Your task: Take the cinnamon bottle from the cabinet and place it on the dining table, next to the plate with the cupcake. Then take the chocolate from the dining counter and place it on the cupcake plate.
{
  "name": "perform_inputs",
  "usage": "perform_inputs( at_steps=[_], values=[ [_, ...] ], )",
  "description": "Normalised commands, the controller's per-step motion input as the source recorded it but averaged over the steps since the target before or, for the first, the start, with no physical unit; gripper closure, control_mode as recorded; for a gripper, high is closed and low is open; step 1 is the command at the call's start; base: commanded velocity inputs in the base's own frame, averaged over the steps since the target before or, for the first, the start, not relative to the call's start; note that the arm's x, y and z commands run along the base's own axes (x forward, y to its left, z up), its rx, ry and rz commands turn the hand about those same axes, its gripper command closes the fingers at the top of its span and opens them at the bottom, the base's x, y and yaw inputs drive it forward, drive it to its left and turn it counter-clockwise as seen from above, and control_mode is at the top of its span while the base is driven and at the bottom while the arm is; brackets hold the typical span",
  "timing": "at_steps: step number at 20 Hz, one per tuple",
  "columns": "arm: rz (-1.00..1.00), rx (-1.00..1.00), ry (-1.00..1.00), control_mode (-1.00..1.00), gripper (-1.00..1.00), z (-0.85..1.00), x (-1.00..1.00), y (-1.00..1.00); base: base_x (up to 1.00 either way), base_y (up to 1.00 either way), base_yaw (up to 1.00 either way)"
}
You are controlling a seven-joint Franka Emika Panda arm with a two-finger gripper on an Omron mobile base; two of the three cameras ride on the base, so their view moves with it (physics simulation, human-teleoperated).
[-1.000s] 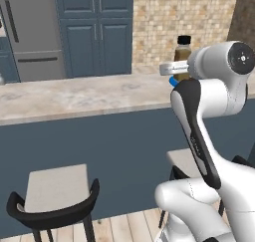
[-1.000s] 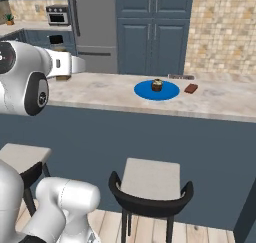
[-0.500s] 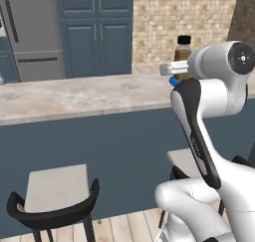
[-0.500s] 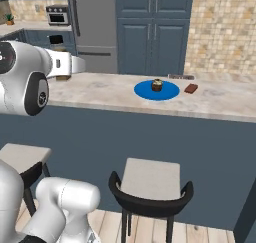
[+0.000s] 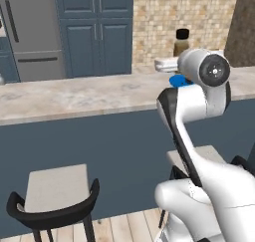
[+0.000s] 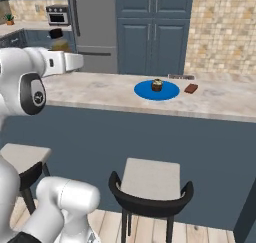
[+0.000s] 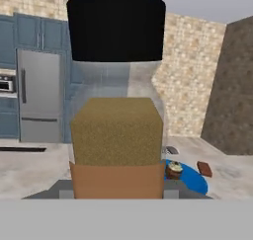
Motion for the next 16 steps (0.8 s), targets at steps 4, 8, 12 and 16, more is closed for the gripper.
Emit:
perform_inputs(
  at_steps=[4, 8, 12, 16],
  values=[
    [-0.34, -0.04, -0.13, -1.00, 1.00, 0.00, 0.46, -0.03, 0.00, 0.00, 0.00],
    [-0.33, 0.00, 0.00, -1.00, 1.00, -0.05, 0.55, -0.12, 0.00, 0.00, 0.00],
    [-0.29, 0.04, 0.00, -1.00, 1.00, 0.00, 0.49, -0.12, 0.00, 0.00, 0.00],
    [-0.19, 0.10, 0.00, -1.00, 1.00, 0.00, 0.29, -0.21, 0.00, 0.00, 0.00]
  ],
)
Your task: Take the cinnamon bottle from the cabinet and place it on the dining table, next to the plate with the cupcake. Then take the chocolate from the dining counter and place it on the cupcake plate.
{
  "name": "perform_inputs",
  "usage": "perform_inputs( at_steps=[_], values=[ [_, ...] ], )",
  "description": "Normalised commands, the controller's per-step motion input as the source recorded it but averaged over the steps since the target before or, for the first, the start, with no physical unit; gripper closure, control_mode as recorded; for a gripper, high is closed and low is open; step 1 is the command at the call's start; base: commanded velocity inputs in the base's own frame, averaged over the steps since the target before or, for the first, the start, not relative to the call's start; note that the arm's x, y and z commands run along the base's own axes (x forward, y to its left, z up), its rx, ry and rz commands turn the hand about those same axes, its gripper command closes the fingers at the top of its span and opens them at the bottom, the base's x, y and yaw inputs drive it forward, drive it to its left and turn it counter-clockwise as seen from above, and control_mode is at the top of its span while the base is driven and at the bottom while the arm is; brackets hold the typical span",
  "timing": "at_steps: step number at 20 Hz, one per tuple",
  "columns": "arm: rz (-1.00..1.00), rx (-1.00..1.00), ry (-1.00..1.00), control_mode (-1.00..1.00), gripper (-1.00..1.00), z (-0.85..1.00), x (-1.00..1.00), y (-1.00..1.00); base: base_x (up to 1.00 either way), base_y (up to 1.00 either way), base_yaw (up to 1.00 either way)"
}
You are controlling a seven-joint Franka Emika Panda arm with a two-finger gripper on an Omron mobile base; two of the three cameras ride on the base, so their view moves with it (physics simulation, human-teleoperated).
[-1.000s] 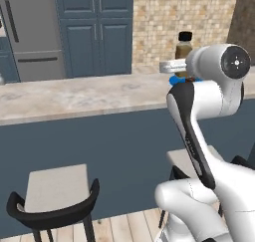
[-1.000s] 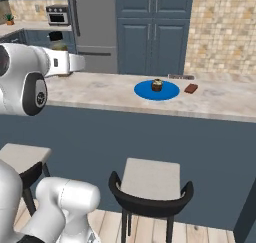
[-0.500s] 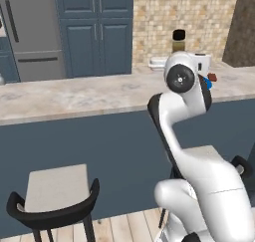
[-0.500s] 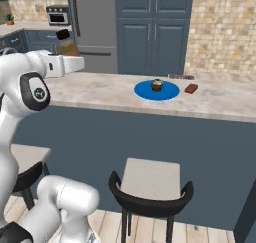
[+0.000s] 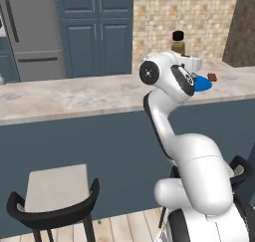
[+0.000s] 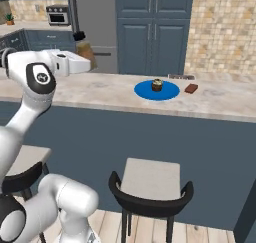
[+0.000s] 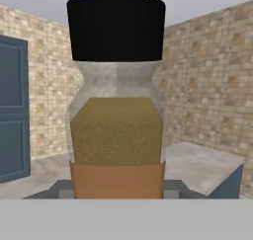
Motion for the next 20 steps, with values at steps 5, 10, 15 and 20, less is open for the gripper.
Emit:
perform_inputs(
  at_steps=[5, 10, 15, 20],
  values=[
    [-0.10, 0.13, 0.05, -1.00, 1.00, -0.20, 0.35, -0.22, 0.00, 0.00, 0.00],
    [-0.06, 0.07, 0.05, -1.00, 1.00, -0.22, 0.34, -0.13, 0.00, 0.00, 0.00],
    [-0.01, 0.00, 0.01, -1.00, 1.00, -0.26, 0.32, -0.04, 0.00, 0.00, 0.00],
    [-0.01, 0.00, 0.07, -1.00, 1.00, -0.23, 0.31, -0.01, 0.00, 0.00, 0.00]
  ],
)
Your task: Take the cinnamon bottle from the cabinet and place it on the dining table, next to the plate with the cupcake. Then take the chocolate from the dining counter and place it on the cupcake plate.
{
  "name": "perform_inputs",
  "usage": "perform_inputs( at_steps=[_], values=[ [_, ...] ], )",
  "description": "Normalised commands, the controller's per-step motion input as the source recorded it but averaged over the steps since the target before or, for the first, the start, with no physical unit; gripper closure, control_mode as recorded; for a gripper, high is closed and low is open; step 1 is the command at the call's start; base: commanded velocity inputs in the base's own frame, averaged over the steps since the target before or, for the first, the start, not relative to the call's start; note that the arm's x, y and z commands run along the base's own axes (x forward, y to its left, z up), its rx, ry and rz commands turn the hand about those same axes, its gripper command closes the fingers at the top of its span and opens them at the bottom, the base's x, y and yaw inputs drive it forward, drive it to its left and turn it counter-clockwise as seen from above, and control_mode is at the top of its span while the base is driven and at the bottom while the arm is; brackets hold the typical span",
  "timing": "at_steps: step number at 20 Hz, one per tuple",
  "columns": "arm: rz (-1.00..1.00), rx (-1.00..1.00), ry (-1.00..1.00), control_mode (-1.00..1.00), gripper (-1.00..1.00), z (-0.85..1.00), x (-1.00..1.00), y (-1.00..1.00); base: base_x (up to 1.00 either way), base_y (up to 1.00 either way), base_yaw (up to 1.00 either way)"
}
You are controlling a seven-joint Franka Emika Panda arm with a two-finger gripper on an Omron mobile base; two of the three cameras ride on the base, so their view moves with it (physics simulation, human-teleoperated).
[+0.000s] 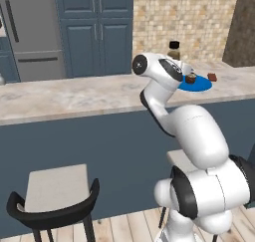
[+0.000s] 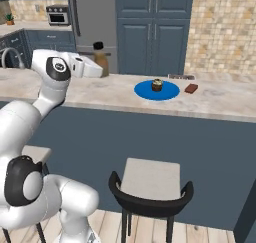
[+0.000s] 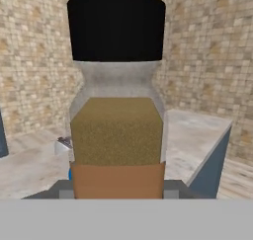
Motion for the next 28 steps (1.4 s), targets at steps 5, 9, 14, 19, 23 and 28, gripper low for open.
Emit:
perform_inputs(
  at_steps=[5, 9, 14, 19, 23, 28],
  values=[
    [0.00, -0.01, 0.05, -1.00, 1.00, -0.31, 0.26, -0.06, 0.00, 0.00, 0.00],
    [0.00, 0.05, 0.14, -1.00, 1.00, -0.24, 0.25, -0.08, 0.00, 0.00, 0.00],
    [0.00, 0.01, 0.08, -1.00, 1.00, -0.26, 0.21, -0.03, 0.00, 0.00, 0.00],
    [0.00, 0.02, 0.01, -1.00, 1.00, -0.11, 0.15, -0.03, 0.00, 0.00, 0.00],
    [0.00, -0.01, -0.02, -1.00, 1.00, -0.11, 0.10, 0.00, 0.00, 0.00, 0.00],
    [0.01, 0.00, -0.03, -1.00, 1.00, -0.18, 0.04, -0.11, 0.00, 0.00, 0.00]
  ],
)
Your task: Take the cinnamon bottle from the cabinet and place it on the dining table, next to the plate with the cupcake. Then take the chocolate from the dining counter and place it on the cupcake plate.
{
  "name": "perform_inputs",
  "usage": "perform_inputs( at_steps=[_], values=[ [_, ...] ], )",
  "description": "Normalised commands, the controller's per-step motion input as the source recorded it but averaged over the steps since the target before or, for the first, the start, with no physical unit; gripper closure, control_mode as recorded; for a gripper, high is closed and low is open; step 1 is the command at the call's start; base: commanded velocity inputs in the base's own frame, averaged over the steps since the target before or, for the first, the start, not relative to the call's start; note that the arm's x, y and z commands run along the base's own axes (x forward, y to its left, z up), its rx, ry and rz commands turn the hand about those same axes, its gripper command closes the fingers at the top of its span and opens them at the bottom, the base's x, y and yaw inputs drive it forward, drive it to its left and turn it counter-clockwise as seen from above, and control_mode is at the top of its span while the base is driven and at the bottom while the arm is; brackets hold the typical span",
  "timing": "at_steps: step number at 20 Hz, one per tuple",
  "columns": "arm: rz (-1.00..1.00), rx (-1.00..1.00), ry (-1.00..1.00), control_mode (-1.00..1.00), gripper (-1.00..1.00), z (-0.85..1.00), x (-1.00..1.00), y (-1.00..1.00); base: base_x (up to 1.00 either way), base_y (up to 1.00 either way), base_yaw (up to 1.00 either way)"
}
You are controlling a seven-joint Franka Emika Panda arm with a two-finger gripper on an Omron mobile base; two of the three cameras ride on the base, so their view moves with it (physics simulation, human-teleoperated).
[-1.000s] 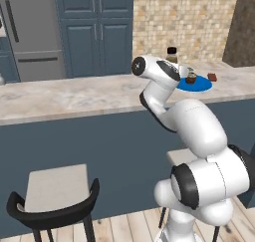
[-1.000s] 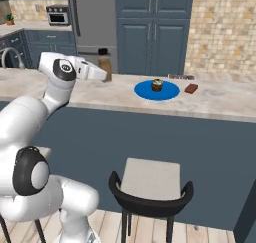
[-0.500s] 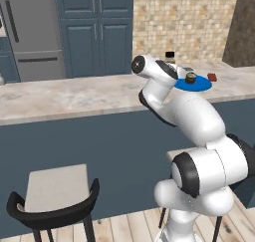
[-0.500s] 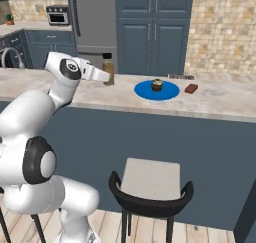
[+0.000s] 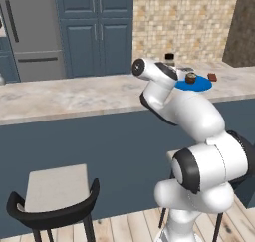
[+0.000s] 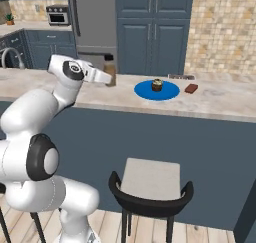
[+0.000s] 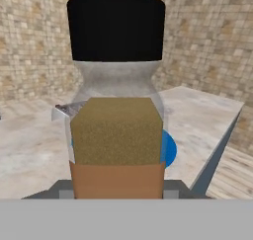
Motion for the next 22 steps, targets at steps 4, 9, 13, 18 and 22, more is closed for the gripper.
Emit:
perform_inputs(
  at_steps=[4, 9, 13, 18, 22],
  values=[
    [0.02, 0.06, 0.00, -1.00, 1.00, -0.24, 0.02, -0.14, 0.00, 0.00, 0.00],
    [0.05, 0.04, -0.09, -1.00, 1.00, -0.14, 0.03, -0.15, 0.00, 0.00, 0.00],
    [0.06, 0.06, 0.00, -1.00, 1.00, -0.08, 0.13, -0.12, 0.00, 0.00, 0.00],
    [0.03, -0.01, -0.05, -1.00, 1.00, 0.00, 0.25, -0.03, 0.00, 0.00, 0.00],
    [0.00, 0.00, 0.06, -1.00, 1.00, 0.00, 0.33, 0.00, 0.00, 0.00, 0.00]
  ],
)
